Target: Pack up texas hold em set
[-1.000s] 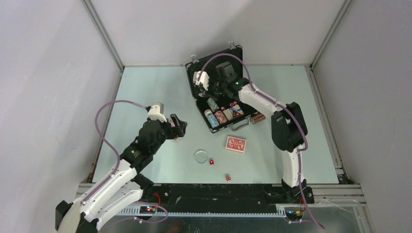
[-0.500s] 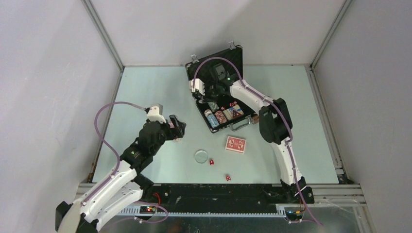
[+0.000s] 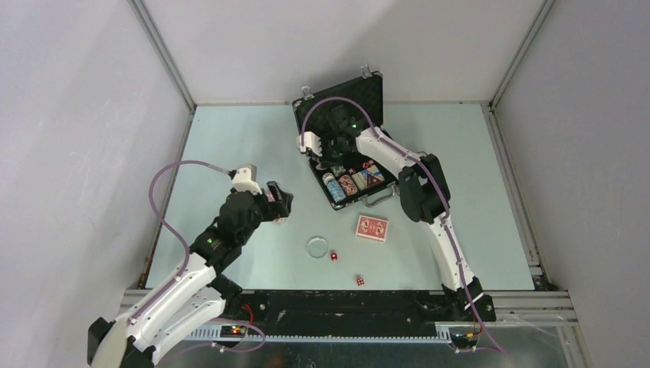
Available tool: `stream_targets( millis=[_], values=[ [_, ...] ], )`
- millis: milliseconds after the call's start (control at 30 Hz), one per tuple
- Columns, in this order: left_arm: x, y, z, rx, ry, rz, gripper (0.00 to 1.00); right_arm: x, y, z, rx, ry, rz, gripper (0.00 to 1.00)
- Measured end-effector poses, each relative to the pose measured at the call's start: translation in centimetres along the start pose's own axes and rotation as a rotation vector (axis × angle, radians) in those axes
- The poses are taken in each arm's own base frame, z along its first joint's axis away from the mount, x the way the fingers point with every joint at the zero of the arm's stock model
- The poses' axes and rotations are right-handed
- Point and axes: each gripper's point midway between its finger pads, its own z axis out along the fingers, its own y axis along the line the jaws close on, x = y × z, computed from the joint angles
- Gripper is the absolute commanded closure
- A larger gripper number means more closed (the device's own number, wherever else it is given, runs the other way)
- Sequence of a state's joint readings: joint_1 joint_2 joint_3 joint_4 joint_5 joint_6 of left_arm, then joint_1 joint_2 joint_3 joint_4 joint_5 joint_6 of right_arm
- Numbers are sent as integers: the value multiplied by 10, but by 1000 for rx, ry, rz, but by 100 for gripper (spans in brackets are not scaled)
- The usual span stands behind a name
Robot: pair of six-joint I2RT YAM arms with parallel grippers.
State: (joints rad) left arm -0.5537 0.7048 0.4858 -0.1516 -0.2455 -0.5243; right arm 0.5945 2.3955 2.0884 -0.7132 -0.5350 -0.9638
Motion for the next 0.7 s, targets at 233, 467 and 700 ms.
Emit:
stream_targets(
  millis=[233, 467, 700],
  values=[
    [0, 1, 0, -5, -3, 0, 13, 10, 11, 4, -73, 35, -16, 100],
    [16, 7, 3, -11, 35, 1, 13, 20, 31, 0, -149, 66, -48, 100],
    [26, 7, 9, -16, 75, 9, 13, 21, 42, -8, -168, 77, -56, 95]
  ],
)
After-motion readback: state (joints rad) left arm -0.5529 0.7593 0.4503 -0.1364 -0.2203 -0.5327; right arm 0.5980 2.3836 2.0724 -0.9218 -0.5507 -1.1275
